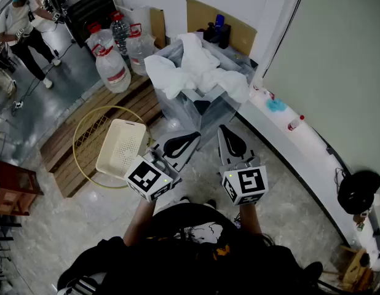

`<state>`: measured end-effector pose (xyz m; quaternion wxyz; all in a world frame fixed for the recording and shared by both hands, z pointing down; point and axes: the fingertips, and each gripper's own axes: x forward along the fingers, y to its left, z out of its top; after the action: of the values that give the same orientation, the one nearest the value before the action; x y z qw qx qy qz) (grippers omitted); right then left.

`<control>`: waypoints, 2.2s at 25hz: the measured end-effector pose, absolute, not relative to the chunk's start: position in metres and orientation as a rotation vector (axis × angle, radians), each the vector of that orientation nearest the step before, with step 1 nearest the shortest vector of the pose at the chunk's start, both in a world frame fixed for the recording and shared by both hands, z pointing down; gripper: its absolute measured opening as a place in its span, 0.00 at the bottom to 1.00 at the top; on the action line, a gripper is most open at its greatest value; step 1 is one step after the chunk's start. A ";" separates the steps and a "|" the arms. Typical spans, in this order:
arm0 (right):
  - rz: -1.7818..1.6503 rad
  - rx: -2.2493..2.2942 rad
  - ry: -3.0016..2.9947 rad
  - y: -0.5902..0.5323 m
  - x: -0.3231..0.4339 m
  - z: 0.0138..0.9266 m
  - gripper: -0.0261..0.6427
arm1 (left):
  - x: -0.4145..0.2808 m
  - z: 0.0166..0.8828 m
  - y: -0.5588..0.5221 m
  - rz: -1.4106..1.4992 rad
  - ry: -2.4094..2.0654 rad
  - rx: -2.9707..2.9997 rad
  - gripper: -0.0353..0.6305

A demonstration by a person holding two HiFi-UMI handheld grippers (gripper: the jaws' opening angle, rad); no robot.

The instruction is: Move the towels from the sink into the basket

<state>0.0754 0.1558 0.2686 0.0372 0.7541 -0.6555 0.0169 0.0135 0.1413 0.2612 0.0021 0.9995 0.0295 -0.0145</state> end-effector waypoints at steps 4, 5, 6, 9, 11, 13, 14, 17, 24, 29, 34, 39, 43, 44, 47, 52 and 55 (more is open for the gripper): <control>0.050 2.344 -2.007 0.155 0.068 0.269 0.04 | 0.005 0.262 0.138 -0.043 0.081 3.141 0.06; 0.049 2.355 -2.002 0.155 0.066 0.269 0.04 | 0.003 0.261 0.138 -0.047 0.079 3.146 0.06; 0.045 2.361 -1.997 0.154 0.064 0.269 0.04 | 0.000 0.262 0.137 -0.048 0.079 3.152 0.06; 0.025 2.349 -1.975 0.151 0.061 0.271 0.04 | -0.005 0.267 0.133 -0.025 0.077 3.169 0.06; 0.016 2.346 -1.955 0.147 0.061 0.271 0.05 | -0.006 0.269 0.128 -0.014 0.074 3.175 0.06; 0.017 2.352 -1.936 0.142 0.060 0.272 0.05 | -0.008 0.270 0.121 -0.006 0.072 3.182 0.06; 0.020 2.356 -1.929 0.140 0.059 0.273 0.04 | -0.010 0.270 0.118 0.000 0.074 3.184 0.06; 0.018 2.357 -1.910 0.134 0.054 0.278 0.05 | -0.016 0.278 0.109 0.033 0.077 3.185 0.06; 0.015 2.310 -1.860 0.111 0.058 0.294 0.05 | -0.014 0.289 0.084 0.044 0.086 3.154 0.06; 0.015 2.298 -1.885 0.092 0.087 0.300 0.05 | 0.012 0.301 0.062 0.052 0.061 3.125 0.06; 0.036 2.265 -1.938 0.064 0.136 0.314 0.05 | 0.054 0.311 0.036 0.066 -0.001 3.113 0.06; 0.059 2.200 -2.014 0.028 0.200 0.318 0.05 | 0.117 0.310 0.004 0.080 -0.096 3.095 0.06; 0.085 2.116 -2.106 0.003 0.246 0.322 0.05 | 0.168 0.306 -0.018 0.066 -0.205 3.094 0.06; 0.091 2.099 -2.128 -0.003 0.257 0.324 0.05 | 0.180 0.306 -0.023 0.067 -0.231 3.092 0.06; 0.113 2.043 -2.179 -0.016 0.287 0.332 0.05 | 0.211 0.308 -0.032 0.098 -0.297 3.094 0.06; 0.187 1.964 -2.238 -0.035 0.318 0.353 0.05 | 0.236 0.315 -0.045 0.147 -0.422 3.084 0.06; 0.210 1.916 -2.269 -0.044 0.326 0.367 0.05 | 0.242 0.321 -0.052 0.202 -0.480 3.075 0.06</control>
<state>0.3260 -0.0443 0.3665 0.0822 0.6415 -0.7594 0.0704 0.2419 -0.0523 0.3206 0.0114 0.9859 -0.1539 0.0649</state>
